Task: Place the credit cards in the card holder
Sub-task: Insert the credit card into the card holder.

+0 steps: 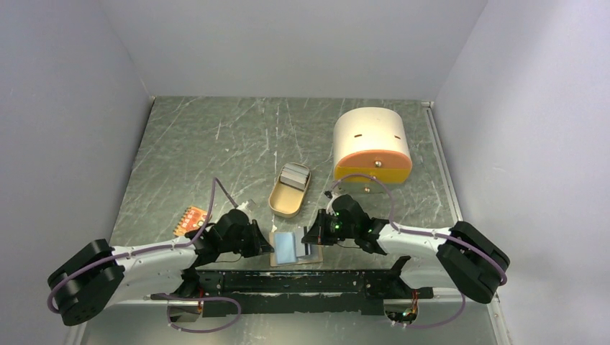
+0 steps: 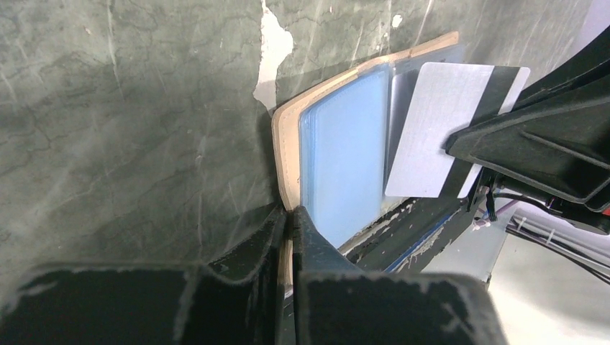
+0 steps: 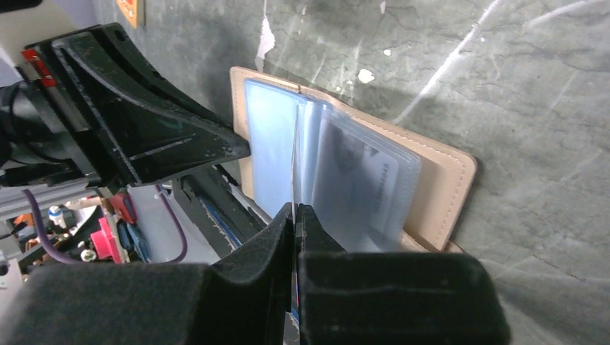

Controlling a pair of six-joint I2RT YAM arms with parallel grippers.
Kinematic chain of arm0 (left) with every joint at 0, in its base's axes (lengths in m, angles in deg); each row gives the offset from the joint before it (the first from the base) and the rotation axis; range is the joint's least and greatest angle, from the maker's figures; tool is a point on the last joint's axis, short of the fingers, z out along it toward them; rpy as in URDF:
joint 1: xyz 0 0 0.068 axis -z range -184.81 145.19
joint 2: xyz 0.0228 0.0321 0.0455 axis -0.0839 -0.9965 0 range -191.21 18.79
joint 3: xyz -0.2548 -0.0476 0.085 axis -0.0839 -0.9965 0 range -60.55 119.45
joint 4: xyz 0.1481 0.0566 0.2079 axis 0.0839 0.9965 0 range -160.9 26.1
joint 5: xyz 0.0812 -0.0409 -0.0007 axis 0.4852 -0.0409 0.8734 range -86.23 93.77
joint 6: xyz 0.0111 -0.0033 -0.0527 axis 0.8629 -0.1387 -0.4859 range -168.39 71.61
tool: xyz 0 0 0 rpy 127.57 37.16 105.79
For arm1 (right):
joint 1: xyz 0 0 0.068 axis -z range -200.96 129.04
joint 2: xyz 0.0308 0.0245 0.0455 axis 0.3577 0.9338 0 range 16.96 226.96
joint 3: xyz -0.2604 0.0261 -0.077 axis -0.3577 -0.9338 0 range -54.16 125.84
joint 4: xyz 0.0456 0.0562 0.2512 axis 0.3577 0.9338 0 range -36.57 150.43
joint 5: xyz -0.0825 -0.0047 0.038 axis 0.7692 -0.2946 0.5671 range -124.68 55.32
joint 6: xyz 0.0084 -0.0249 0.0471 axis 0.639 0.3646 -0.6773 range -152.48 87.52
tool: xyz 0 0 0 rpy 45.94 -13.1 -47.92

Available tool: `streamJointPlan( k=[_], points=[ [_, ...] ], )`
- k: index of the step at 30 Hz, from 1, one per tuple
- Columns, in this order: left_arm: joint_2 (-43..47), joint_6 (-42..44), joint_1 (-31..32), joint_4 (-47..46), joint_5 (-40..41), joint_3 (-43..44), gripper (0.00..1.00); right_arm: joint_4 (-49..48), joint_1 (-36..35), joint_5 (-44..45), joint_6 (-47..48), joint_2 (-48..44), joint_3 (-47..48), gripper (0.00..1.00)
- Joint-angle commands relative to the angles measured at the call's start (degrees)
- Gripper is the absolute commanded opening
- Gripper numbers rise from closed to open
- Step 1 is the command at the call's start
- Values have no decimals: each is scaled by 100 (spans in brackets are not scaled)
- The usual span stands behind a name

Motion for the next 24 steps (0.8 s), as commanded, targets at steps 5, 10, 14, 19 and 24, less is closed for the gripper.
streamJointPlan(
  k=[5, 10, 14, 19, 24],
  points=[
    [-181, 205, 35, -189, -155, 96, 9, -714, 45, -72, -204, 20, -197, 5],
    [-78, 194, 35, -154, -118, 77, 9, -932, 54, -13, -217, 213, -341, 5],
    [-57, 149, 35, -211, -140, 18, 9, -1095, 75, 46, -270, 291, -475, 4],
    [-82, 152, 36, -224, -150, 11, 9, -1161, 101, 132, -280, 192, -591, 4],
    [-158, 150, 35, -315, -177, -1, 9, -1503, 105, -50, -336, 430, -651, 4]
  ],
)
